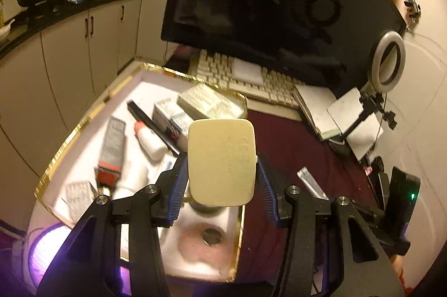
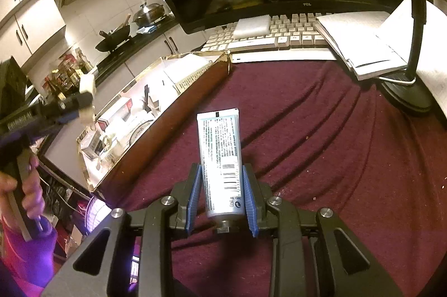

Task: Organize objects
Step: 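Carry the earbud case and grey tube over the tray with both tools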

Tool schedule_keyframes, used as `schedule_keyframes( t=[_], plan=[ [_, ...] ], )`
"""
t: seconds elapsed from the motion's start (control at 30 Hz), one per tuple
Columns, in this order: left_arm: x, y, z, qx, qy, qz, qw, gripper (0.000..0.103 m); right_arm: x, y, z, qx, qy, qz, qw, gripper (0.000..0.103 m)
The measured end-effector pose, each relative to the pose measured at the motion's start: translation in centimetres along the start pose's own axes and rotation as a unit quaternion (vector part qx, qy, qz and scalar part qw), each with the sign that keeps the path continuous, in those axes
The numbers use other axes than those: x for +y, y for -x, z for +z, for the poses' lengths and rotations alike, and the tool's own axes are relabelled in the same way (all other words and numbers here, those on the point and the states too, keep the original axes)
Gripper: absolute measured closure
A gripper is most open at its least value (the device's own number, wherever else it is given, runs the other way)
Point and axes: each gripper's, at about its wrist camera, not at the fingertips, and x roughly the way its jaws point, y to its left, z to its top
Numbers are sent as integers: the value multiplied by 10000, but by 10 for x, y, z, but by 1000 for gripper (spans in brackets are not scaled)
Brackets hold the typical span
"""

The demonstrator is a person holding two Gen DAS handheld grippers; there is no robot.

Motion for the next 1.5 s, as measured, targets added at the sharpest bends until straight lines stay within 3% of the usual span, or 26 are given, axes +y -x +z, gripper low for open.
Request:
schedule_keyframes(
  t=[0.1,0.27,0.5,0.7,0.9,1.13,1.4,1.5],
  plan=[
    [13,-5,13,-46,111,78,9999,56,0,-1,0,30,0,-9,10000,75],
    [52,-44,31,379,671,0,9970,56,4,-2,2,32,49,7,10000,75],
    [90,-74,28,658,1057,447,9912,56,8,-5,2,86,99,16,9999,75],
    [93,-81,23,739,851,975,9888,56,13,-6,11,80,248,-42,9997,75],
    [85,-88,24,918,521,1457,9837,56,39,-2,40,-75,740,43,9972,75],
    [73,-93,22,1377,149,1617,9771,56,74,-14,82,-220,1213,258,9920,75],
    [75,-104,29,1666,6,1807,9693,56,101,-79,141,218,1241,619,9901,75],
    [77,-102,29,1677,116,1627,9723,56,111,-117,161,497,1235,634,9891,75]
  ],
)
